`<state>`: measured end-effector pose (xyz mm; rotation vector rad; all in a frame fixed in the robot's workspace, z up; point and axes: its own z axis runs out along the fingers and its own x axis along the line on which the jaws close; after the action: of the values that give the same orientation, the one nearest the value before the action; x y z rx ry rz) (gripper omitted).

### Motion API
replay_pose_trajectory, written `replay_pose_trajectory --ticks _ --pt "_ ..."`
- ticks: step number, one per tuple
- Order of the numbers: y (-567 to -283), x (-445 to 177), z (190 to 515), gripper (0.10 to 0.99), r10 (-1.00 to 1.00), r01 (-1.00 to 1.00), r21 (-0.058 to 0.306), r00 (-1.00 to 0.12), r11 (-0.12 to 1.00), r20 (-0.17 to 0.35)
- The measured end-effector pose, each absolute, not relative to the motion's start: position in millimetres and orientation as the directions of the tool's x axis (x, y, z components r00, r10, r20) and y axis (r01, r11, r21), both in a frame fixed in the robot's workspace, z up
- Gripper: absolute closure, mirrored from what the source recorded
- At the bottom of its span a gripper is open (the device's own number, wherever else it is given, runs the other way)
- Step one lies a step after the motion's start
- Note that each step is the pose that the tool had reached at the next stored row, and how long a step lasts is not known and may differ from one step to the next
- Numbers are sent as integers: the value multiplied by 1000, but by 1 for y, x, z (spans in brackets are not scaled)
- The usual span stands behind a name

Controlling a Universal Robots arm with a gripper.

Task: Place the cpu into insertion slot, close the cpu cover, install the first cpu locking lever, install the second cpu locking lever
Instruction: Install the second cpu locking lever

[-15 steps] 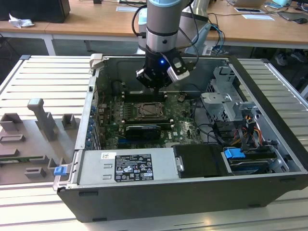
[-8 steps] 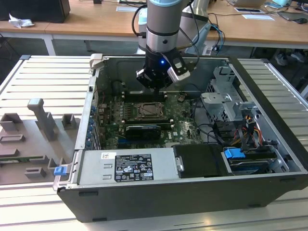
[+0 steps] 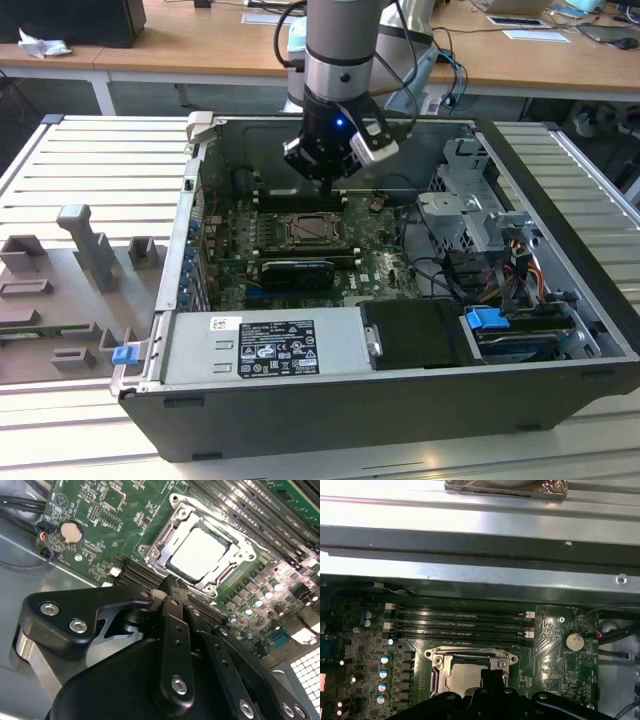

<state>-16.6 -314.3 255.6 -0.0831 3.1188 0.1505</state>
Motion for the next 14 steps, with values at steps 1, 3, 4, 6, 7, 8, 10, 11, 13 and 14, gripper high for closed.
replay_pose_trajectory --ticks 1,3,4,6,7,8,10,11,13,14 --pt "-315 -17 256 980 -52 -54 96 -998 994 -21" --pt "-317 -17 256 980 -52 -54 96 -998 994 -21" --pt "-317 -17 256 980 -52 -54 96 -998 994 -21" --pt "-317 -17 262 980 -52 -54 96 -998 994 -20" --pt "-317 -17 263 980 -52 -54 96 -998 994 -21" --pt "-323 -17 263 980 -52 -54 96 -998 994 -21" --pt "-341 -17 263 980 -52 -54 98 -998 994 -20" --pt "-344 -17 262 980 -52 -54 99 -998 994 -20" --pt "-349 -17 261 980 -52 -54 103 -998 993 -20" --pt "-349 -17 260 980 -52 -54 104 -998 993 -19"
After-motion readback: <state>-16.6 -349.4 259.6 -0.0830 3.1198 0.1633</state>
